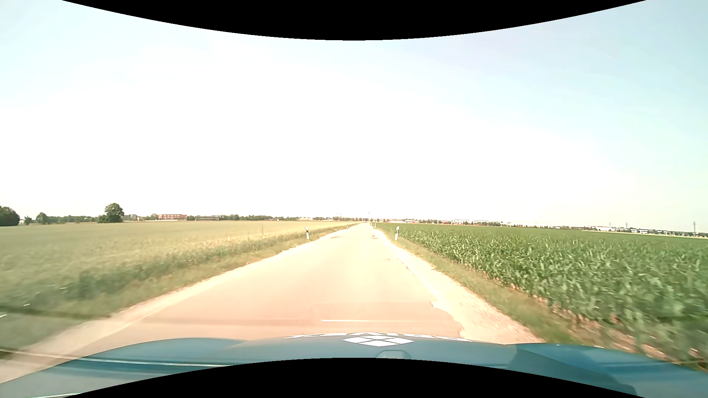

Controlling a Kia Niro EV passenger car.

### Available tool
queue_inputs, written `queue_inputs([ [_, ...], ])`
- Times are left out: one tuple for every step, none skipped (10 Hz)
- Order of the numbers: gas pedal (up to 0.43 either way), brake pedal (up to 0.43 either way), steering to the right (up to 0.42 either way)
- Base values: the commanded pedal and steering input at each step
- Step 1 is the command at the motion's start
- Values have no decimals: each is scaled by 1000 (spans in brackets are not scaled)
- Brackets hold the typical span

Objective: Follow the waypoints while adhering to traffic rules and regulations

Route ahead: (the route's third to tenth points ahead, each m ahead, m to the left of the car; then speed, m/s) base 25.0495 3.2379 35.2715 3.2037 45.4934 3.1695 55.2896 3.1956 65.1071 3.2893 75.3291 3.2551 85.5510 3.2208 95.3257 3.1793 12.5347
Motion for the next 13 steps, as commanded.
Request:
queue_inputs([
  [177,0,2],
  [177,0,2],
  [177,0,1],
  [177,0,1],
  [177,0,0],
  [177,0,0],
  [169,0,-1],
  [169,0,-3],
  [157,0,-3],
  [157,0,-4],
  [157,0,-4],
  [157,0,-2],
  [157,0,1],
])
